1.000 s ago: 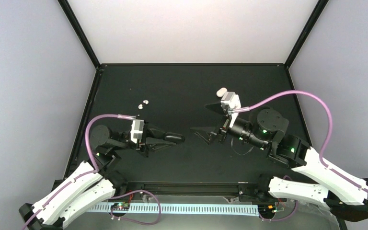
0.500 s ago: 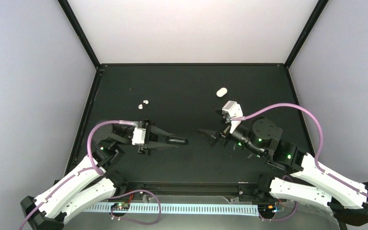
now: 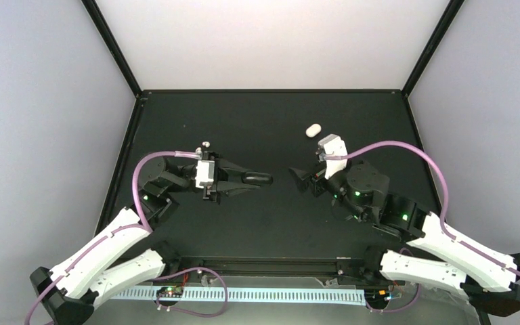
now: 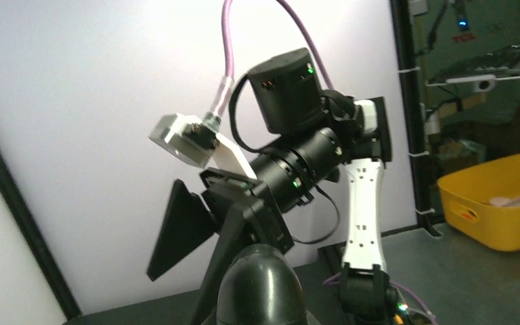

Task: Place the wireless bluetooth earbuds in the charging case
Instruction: Pick up the charging case at the center of the board.

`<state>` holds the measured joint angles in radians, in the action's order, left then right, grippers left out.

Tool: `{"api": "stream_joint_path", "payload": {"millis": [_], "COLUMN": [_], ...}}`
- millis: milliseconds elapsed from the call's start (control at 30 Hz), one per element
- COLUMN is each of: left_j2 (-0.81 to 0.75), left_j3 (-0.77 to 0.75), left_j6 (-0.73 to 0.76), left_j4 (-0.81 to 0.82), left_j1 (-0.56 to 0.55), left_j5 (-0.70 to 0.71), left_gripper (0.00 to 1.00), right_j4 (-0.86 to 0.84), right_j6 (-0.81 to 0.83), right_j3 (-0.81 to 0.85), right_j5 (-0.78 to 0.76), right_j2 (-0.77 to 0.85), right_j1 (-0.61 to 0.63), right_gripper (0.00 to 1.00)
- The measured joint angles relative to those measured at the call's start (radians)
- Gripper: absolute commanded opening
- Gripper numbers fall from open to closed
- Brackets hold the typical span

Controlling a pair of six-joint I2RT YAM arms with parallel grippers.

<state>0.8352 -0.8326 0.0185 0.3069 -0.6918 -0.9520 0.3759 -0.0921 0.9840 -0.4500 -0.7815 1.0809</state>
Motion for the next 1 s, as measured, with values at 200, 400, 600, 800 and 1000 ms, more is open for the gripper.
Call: {"api": "stream_joint_path", "payload": {"millis": [200, 400, 600, 800, 1000], "left_j2": [-0.091, -0.109, -0.088, -0.088, -0.102], "left_j3": [0.118, 0.18, 0.225, 0.23, 0.214], "left_j6": [-0.124, -0.294, -0.415, -0.496, -0.499], "left_j4": [0.114, 0.181, 0.264, 0.356, 0.315], "left_j1": [0.019, 0.171, 0.305, 0.293, 0.227], "left_j5": [0.126, 0.13, 0.118, 0.051, -0.053], "left_gripper": [0.02, 0.02, 0.02, 0.02, 0.02], "right_j4": [0.083, 0.072, -0.019, -0.032, -0.015], "right_j6": [-0.128, -0.28, -0.417, -0.388, -0.27], "right_j3": [0.002, 0.006, -0.112, -0.172, -0.069], "right_j5": [-0.106, -0.017, 0.207, 0.485, 0.71], "right_j2": [-0.085, -0.127, -0.078, 0.036, 0.142], "right_j1": [-0.003, -0.169, -0.492, -0.533, -0.527], "right_gripper": [1.0, 1.0, 1.0, 1.0, 1.0]}}
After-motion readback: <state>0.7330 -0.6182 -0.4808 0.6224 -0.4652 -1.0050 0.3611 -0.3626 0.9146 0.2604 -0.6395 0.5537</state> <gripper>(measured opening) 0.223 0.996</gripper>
